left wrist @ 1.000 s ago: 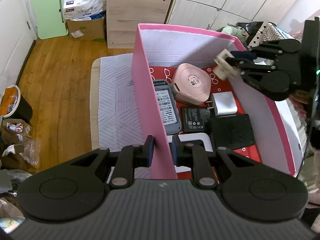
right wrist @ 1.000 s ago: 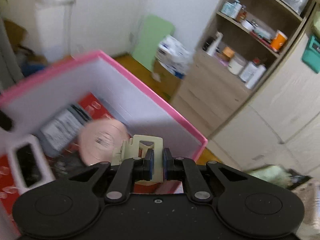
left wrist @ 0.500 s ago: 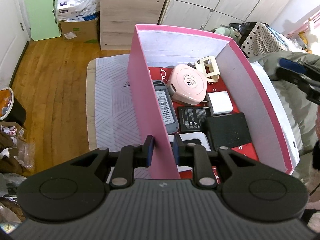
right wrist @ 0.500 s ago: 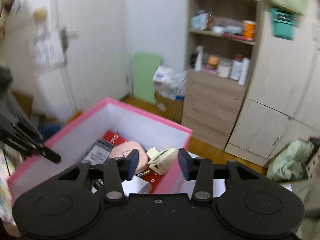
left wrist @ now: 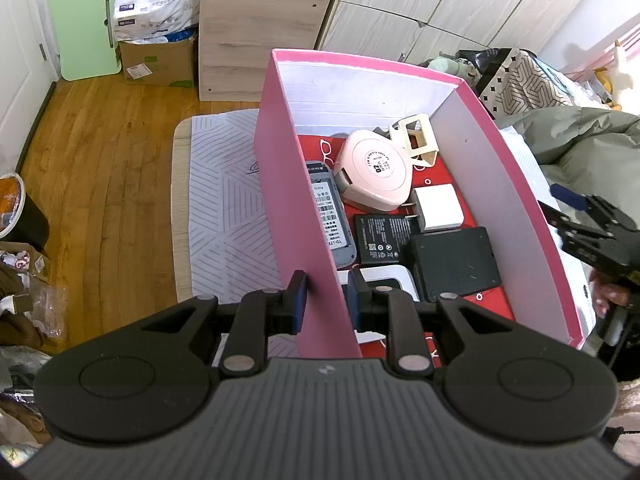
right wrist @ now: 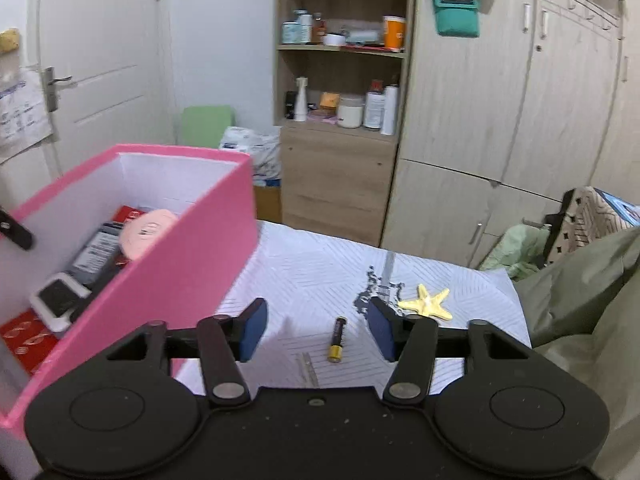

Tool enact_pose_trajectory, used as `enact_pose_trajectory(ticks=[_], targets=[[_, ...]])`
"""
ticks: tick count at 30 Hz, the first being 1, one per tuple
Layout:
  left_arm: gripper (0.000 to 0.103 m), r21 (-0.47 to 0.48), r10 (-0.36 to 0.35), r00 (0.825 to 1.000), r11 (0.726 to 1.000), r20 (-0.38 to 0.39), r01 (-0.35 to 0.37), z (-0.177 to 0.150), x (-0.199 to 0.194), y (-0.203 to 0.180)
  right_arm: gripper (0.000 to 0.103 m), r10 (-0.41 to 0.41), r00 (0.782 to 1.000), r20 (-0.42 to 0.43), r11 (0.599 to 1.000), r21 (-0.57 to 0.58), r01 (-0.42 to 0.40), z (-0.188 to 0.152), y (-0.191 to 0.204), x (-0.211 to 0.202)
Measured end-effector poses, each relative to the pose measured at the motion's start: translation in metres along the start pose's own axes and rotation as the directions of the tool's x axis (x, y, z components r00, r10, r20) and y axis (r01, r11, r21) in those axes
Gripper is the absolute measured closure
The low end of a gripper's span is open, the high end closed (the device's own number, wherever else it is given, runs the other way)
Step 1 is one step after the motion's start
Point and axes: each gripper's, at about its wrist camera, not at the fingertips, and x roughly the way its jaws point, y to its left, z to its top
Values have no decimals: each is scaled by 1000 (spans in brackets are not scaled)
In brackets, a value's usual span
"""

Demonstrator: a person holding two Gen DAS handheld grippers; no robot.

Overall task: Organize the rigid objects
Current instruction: 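Grasp the gold AA battery on the bed with the right gripper, then carry the gold battery into the pink box and open the right gripper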

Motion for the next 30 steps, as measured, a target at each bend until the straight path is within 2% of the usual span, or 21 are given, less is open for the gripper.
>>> enact_pose_trajectory(ticks=[2,7,8,9,11,13,14,19,24,27,30], targets=[[83,-1,0,1000,1000,0,0,0,0,0,34,-18,1000,-21,1000,11,18,-2,-2,15],[83,-11,0,1000,1000,-1,0,1,0,1,36,8,992,-126,995,95,4,-1,-17,49],[83,-12,0,1000,1000,-1,0,1,0,1,41,-3,989,-147,994,104,18,-1,-19,57],[83,-14,1,1000,1000,-2,-1,1,0,0,53,-13,986,-165,994,106,31,-2,-21,63],[83,-17,1,1000,1000,-2,-1,1,0,0,69,-34,980,-194,994,97,54,-6,-21,73],[83,-20,3,1000,1000,-2,-3,1,1,0,82,-13,981,-192,995,98,32,-5,-17,74],[83,-21,4,1000,1000,-3,-4,1,1,0,92,-2,981,-193,995,101,22,-6,-16,73],[83,-32,-1,1000,999,-2,1,1,1,1,92,7,986,-168,997,79,6,-6,-8,65],[83,-36,2,1000,999,0,-2,1,1,1,92,41,997,-60,997,65,-37,13,2,30],[83,-39,1,1000,999,0,-1,0,1,1,92,108,994,8,994,31,-108,29,14,1],[83,-42,1,1000,999,1,-1,0,2,1,92,259,965,51,966,-38,-257,47,33,-26]])
